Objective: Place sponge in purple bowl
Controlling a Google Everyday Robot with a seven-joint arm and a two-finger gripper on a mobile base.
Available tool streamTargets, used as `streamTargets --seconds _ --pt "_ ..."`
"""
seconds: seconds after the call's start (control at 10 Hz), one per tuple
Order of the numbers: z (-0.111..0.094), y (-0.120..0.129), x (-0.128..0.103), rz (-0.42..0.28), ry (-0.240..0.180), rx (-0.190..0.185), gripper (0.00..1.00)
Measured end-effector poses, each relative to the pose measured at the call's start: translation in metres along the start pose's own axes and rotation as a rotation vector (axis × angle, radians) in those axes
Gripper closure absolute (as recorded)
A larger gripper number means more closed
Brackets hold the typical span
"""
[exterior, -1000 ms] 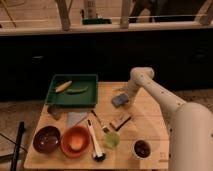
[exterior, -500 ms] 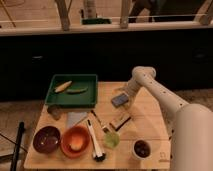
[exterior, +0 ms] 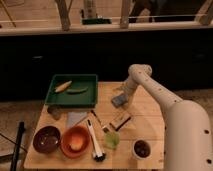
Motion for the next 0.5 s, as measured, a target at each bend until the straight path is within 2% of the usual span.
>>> streamTargets --seconds 0.4,0.5 --pt "0.015 0.001 0.005 0.036 -0.055 -0.007 0.68" --pt "0.015 0.002 0.005 0.033 -0.054 -0.01 0.77"
